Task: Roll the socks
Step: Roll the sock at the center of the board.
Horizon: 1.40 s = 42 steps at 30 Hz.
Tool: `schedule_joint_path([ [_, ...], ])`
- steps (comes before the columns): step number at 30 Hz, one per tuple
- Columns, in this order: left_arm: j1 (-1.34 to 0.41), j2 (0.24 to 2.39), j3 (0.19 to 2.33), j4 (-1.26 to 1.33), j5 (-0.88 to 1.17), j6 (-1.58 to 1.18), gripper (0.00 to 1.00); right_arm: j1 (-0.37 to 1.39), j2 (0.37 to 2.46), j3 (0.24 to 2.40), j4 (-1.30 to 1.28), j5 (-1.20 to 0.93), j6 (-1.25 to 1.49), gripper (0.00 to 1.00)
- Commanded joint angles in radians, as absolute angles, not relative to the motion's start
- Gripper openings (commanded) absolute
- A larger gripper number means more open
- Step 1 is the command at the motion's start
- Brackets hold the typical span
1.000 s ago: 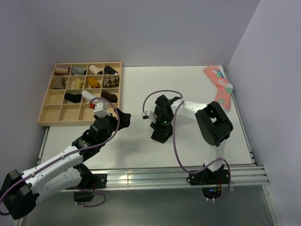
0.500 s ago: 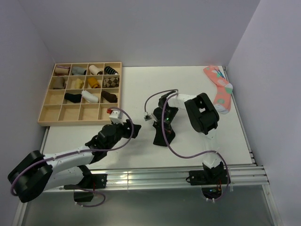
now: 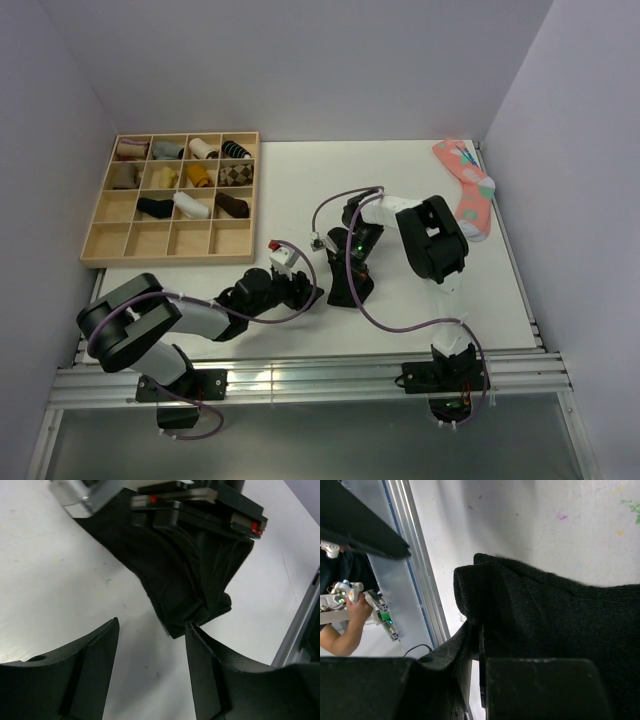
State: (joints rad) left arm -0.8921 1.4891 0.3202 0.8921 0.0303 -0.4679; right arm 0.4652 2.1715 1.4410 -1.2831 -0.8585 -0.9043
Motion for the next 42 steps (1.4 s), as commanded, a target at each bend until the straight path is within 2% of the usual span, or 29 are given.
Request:
schedule_joint_path([
  [1,-0.907,1.522,0.376,1.019,0.127,-0.436,0.61,0.457,2.187,1.473,-1.31,-0.873,-0.891,0.12],
  [16,-0.93,1.667,0.454,1.084,0.205,-0.425,0.61,0.451,2.178,1.463,-1.298,-0.879,-0.856,0.1],
  [29,-0.93,1.79,0.482,1.183,0.255,-0.466,0.47,0.446,2.14,1.43,-1.246,-0.864,-0.796,0.09],
  [42,-0.93,1.819,0.462,1.186,0.301,-0.457,0.46,0.425,2.14,1.427,-1.273,-0.856,-0.83,0.08],
])
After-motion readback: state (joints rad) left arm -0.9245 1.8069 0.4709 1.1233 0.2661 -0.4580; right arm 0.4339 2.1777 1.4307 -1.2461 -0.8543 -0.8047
